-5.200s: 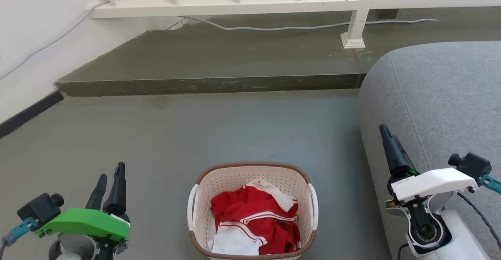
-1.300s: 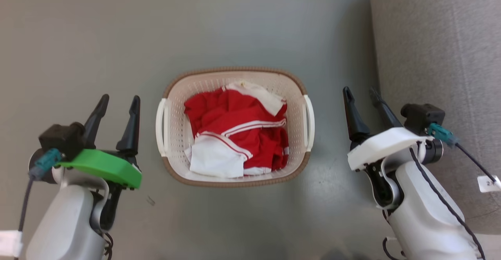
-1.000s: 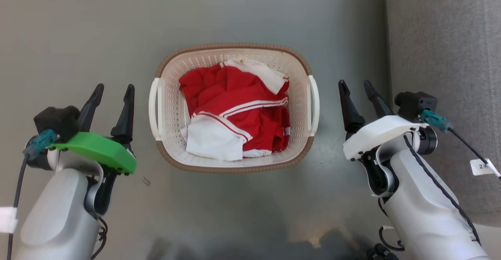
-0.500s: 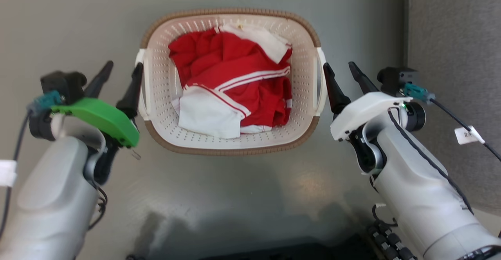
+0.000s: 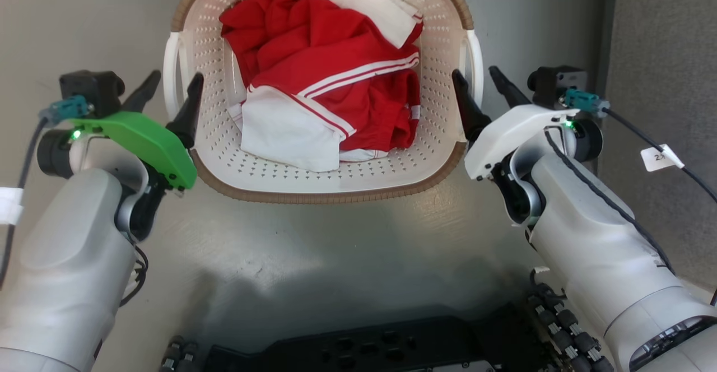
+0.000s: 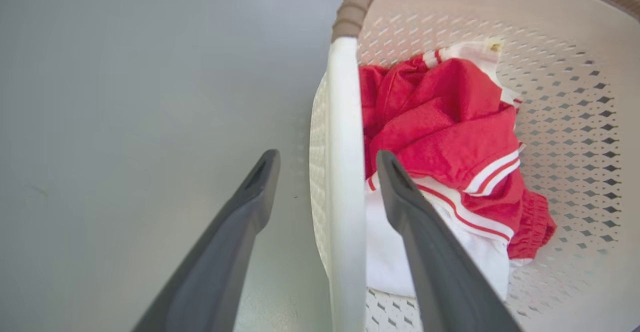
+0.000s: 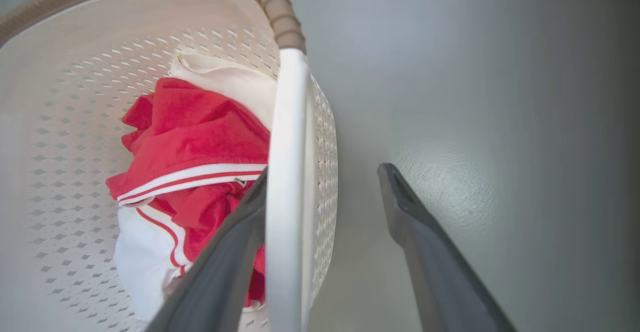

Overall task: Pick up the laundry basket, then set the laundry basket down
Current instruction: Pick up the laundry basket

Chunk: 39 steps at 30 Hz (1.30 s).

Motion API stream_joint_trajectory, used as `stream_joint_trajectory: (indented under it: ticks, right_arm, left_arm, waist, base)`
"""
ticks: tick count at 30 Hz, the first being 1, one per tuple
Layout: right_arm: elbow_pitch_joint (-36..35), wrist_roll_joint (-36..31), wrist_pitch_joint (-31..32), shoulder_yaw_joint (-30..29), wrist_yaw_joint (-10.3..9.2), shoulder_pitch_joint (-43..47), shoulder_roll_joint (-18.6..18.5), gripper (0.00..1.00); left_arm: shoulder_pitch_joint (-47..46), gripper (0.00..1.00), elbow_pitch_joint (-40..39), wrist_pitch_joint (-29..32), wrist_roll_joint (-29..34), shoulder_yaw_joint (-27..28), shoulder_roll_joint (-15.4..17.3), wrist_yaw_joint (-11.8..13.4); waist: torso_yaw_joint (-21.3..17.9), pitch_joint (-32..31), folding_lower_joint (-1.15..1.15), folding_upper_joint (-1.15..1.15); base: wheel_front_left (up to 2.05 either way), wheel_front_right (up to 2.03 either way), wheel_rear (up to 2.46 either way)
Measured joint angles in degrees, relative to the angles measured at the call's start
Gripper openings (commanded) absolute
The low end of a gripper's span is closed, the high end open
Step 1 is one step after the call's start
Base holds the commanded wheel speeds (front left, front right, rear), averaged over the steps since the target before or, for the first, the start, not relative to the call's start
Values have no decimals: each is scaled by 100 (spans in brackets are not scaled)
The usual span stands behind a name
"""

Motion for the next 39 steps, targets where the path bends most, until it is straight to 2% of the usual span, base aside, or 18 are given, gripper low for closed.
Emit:
stream_joint_trajectory:
  ticks: [11, 13, 14, 15, 16, 17, 18, 19, 31, 39]
  right_arm:
    - [268, 354, 0, 380, 0, -314, 0, 100]
    - [303, 401, 0, 421, 0, -350, -1, 100]
    - [344, 437, -1, 476, 0, -367, -1, 83]
    - [364, 471, -1, 510, 0, -375, -2, 58]
    - [382, 501, -1, 541, 0, -385, -1, 41]
    - [402, 544, -1, 566, 0, -400, -1, 29]
    - [424, 593, -1, 593, 0, -423, -2, 8]
    - [433, 630, -1, 634, 4, -445, 2, 0]
    - [662, 966, -8, 967, 10, -466, 36, 0]
    - [834, 1122, -8, 1166, 118, -427, 45, 0]
  left_arm:
    - [-239, 100, 202, 52, -350, -519, 11, 0]
    - [-260, 89, 214, 51, -383, -589, 20, 0]
    - [-277, 73, 224, 51, -415, -684, 26, 0]
    - [-282, 57, 225, 51, -445, -724, 26, 0]
    - [-291, 35, 231, 51, -481, -766, 26, 0]
    - [-308, 16, 243, 51, -525, -809, 27, 0]
    - [-329, 0, 250, 51, -565, -849, 32, 0]
    - [-342, 0, 259, 45, -610, -879, 36, 2]
    - [-369, 0, 515, -167, -867, -1323, 37, 16]
    - [-338, 0, 745, -188, -1114, -1566, -4, 16]
  waist:
    - [52, 189, 0, 0]
    - [58, 204, 0, 0]
    - [63, 215, 0, 0]
    - [65, 218, 0, 0]
    - [67, 221, 0, 0]
    - [67, 222, 0, 0]
    - [67, 222, 0, 0]
    - [67, 221, 0, 0]
    - [62, -50, 0, 0]
    - [58, -510, 0, 0]
  base:
    - [0, 0, 0]
    - [0, 0, 0]
    - [0, 0, 0]
    - [0, 0, 0]
    - [0, 0, 0]
    - [0, 0, 0]
    - [0, 0, 0]
    - [0, 0, 0]
    - [0, 0, 0]
    - [0, 0, 0]
